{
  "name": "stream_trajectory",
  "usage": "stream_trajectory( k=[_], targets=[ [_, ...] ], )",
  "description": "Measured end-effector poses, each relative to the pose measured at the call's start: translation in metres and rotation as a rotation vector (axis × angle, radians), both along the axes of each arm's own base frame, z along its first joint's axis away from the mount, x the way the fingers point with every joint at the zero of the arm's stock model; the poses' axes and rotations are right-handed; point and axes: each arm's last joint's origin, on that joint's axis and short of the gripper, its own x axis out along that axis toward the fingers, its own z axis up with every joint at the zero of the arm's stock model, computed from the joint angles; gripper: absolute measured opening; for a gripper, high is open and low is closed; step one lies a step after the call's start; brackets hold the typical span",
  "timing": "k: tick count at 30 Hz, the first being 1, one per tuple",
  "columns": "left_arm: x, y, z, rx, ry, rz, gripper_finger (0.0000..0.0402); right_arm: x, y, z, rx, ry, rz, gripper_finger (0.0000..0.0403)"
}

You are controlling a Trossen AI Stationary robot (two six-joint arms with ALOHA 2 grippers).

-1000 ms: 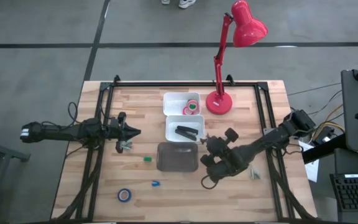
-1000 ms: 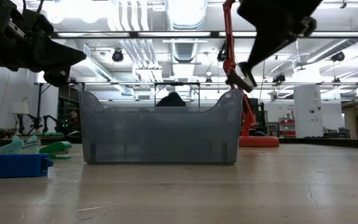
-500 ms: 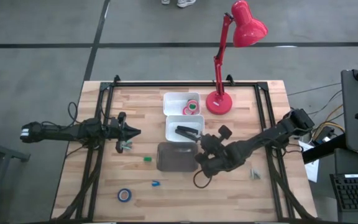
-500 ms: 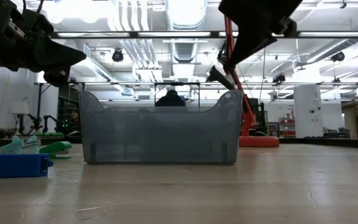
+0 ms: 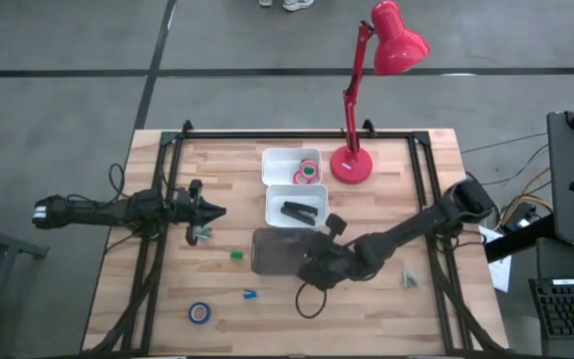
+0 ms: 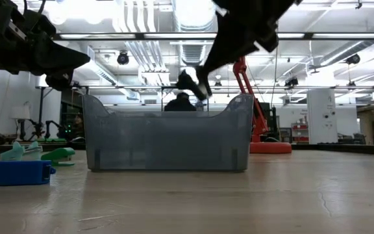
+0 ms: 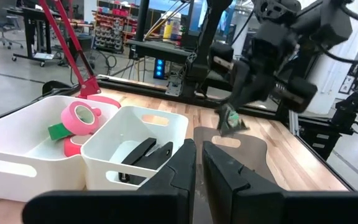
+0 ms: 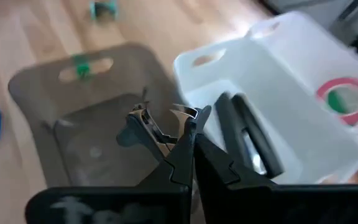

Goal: Pick and place Stapler, Stapler remover, tape
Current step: Put the black stapler remover into the black bin, then put the right light blue stapler remover into the black bin

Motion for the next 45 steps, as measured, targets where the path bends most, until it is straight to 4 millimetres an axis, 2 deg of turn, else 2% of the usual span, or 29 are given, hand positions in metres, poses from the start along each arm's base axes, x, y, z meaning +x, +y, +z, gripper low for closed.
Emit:
stream_trajectory(
  k=[8, 29, 39, 45],
  targets=[
    [0.000, 0.000, 0.000, 0.000, 0.001, 0.000, 0.0030, 0.004, 0.007, -0.021, 0.021, 0.063, 0.028, 0.0008],
    [0.000, 0.000, 0.000, 0.000, 0.000, 0.000, 0.0030, 0.006, 0.010, -0.021, 0.052, 0.045, 0.037, 0.0009],
    [0.000, 0.000, 0.000, 0.000, 0.000, 0.000, 0.0030, 0.005, 0.011, -0.020, 0.072, 0.035, 0.027, 0.0071],
    [0.000, 0.000, 0.000, 0.000, 0.000, 0.000, 0.0030, 0.003, 0.027, -0.009, 0.150, 0.037, 0.078, 0.0097]
  ],
)
